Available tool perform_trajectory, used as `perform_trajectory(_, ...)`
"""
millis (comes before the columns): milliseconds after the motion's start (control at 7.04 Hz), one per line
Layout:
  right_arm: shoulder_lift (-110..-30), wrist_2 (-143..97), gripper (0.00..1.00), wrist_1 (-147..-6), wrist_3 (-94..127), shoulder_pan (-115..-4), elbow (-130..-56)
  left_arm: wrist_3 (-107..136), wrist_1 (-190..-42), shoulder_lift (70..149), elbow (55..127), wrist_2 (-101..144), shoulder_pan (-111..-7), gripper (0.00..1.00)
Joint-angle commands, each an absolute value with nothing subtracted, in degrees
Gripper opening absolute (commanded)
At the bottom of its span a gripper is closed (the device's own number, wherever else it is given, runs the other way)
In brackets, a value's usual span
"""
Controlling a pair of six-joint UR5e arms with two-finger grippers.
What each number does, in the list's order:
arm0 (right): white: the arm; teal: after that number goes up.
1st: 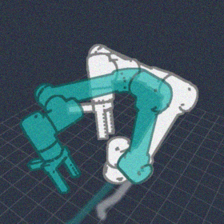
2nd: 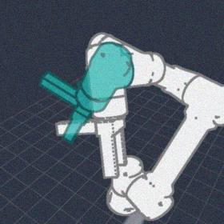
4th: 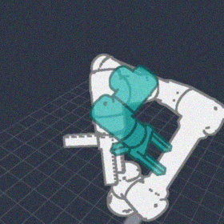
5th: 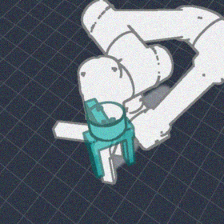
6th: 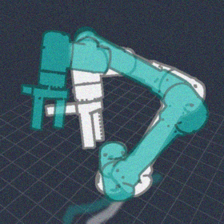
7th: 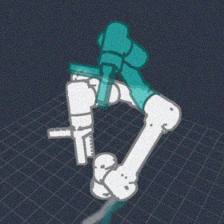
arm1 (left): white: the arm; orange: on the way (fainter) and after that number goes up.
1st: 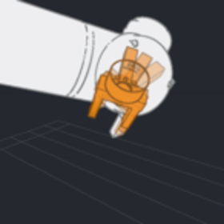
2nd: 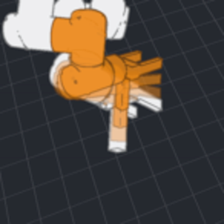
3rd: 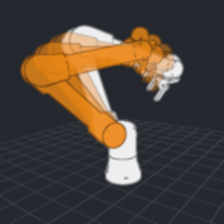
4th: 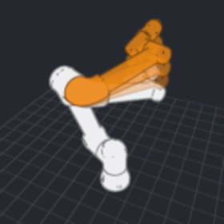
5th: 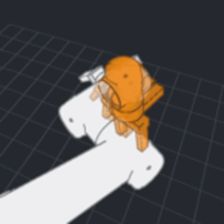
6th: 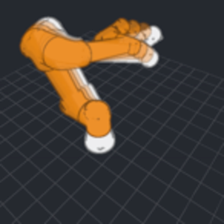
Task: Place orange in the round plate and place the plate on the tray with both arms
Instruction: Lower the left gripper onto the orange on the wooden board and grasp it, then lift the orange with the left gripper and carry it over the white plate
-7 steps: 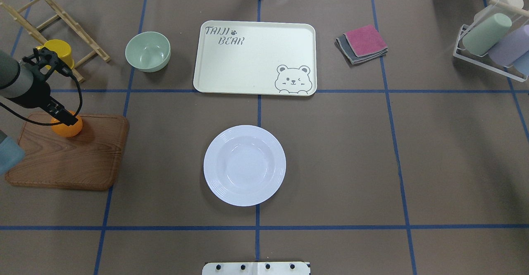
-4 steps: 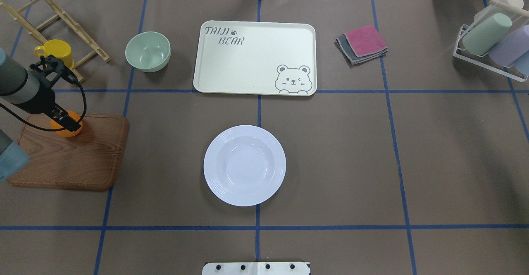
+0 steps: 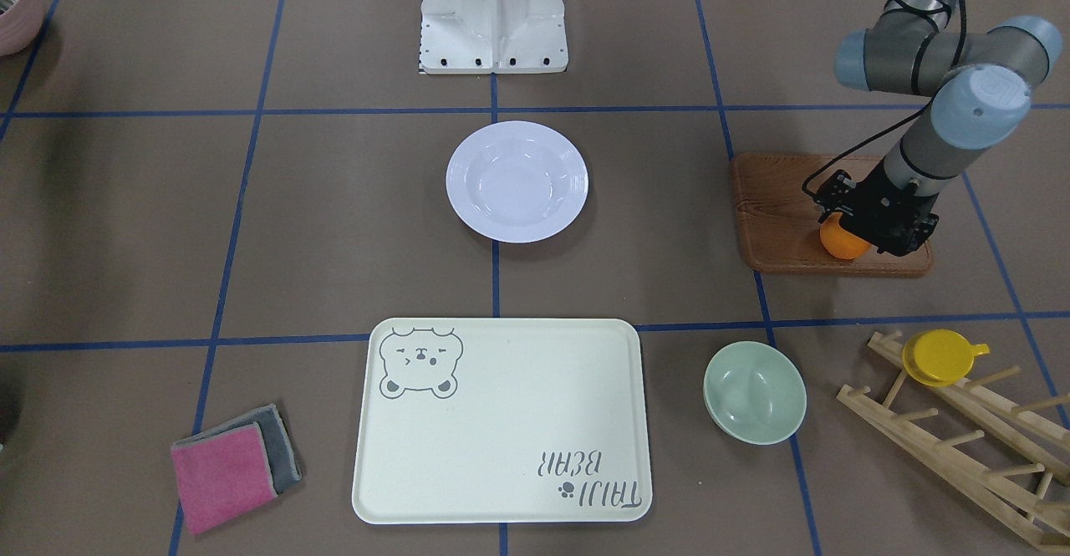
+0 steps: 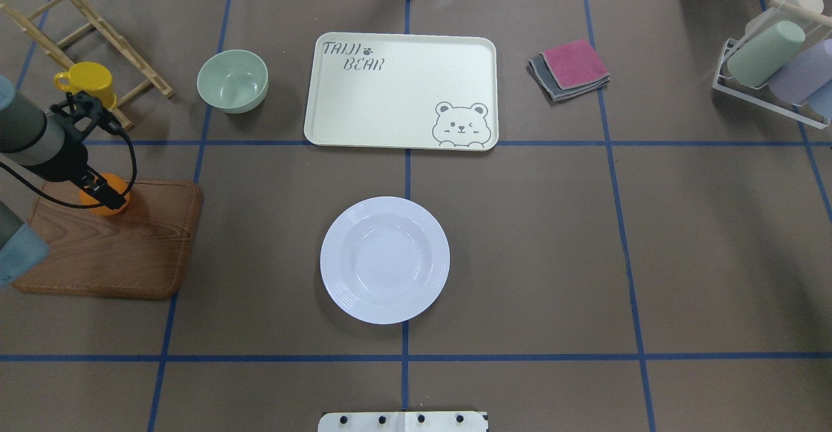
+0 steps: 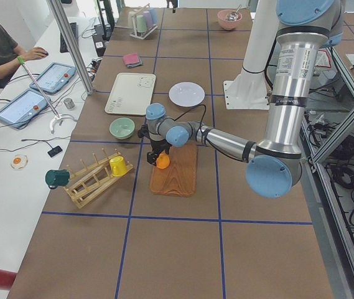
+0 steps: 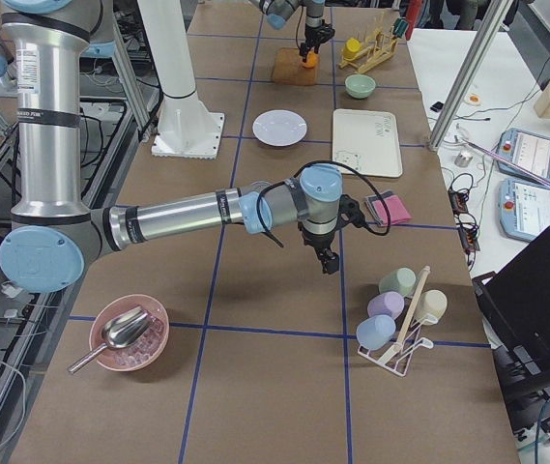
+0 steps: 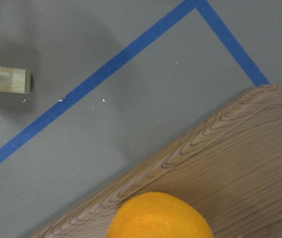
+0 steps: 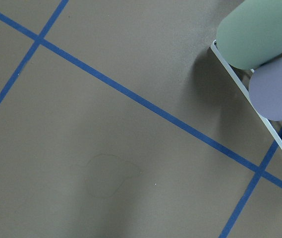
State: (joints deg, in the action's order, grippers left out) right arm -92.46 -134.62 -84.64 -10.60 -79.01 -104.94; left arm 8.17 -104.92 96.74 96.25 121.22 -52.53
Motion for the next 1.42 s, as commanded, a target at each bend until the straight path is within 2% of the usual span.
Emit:
perform_trajectory(0,-92.46,-134.56,1.00,-84.64,-10.63,-78.93,-105.29,8.26,-104.85,96.77,95.89,121.99,-51.86,0.99)
perform_trajectory(426,-92.46,-134.56,1.00,-84.64,-10.63,-78.58,-105.47,8.26,-104.94,96.77,95.10,121.90,-51.42,0.97)
perform_trajectory(568,-92.37,-134.56,1.00,-84.64,-10.63,-77.53,-105.73,8.35,-104.94,96.77,95.01,121.90,-51.42,0.38)
perform_trajectory(710,-92.46,-134.65,1.00,-84.64,-10.63,-76.82,-106.25,8.52,-104.85,97.12,95.18,121.99,-51.42,0.01)
perform_trajectory(994,-92.37,-134.65,1.00,-84.64,-10.63,-76.73,-106.61,20.21,-104.06,102.10,96.41,131.25,-51.50,0.00)
perform_trajectory(1278,-92.46,-134.65,1.00,-84.64,-10.64,-76.73,-106.61,44.86,-103.97,112.45,97.64,131.13,-46.79,0.00)
